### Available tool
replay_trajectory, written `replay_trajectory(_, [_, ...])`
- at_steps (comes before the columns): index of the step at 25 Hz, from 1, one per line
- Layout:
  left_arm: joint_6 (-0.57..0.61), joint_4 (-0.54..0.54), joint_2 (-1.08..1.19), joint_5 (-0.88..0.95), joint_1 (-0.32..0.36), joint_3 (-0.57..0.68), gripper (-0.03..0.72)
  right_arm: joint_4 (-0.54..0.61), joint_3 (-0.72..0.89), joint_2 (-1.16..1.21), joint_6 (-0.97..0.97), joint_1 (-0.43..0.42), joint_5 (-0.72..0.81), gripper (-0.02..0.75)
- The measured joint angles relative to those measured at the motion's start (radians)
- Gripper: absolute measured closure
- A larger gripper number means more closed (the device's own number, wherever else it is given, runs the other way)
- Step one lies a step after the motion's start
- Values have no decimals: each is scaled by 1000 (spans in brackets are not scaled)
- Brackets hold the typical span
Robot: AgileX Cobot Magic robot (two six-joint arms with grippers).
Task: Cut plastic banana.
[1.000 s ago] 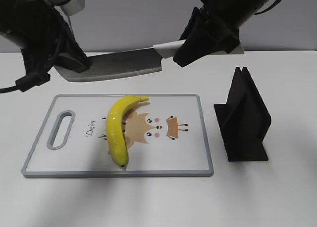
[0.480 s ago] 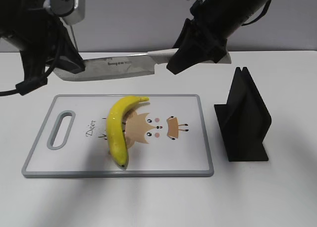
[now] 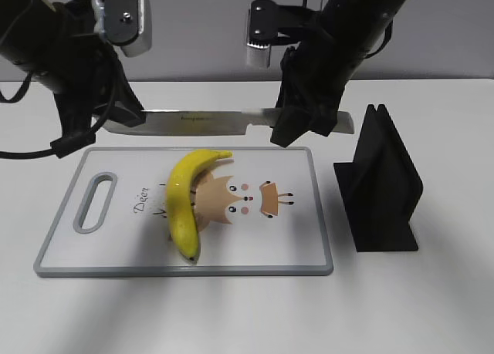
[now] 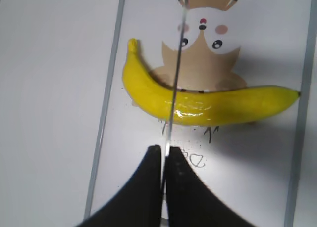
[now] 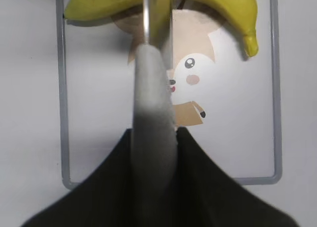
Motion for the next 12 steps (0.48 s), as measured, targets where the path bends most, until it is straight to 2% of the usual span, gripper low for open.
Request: replay_trajectory(12, [-34, 50, 79, -20, 18, -1, 690, -36, -76, 109, 31, 23, -7, 555])
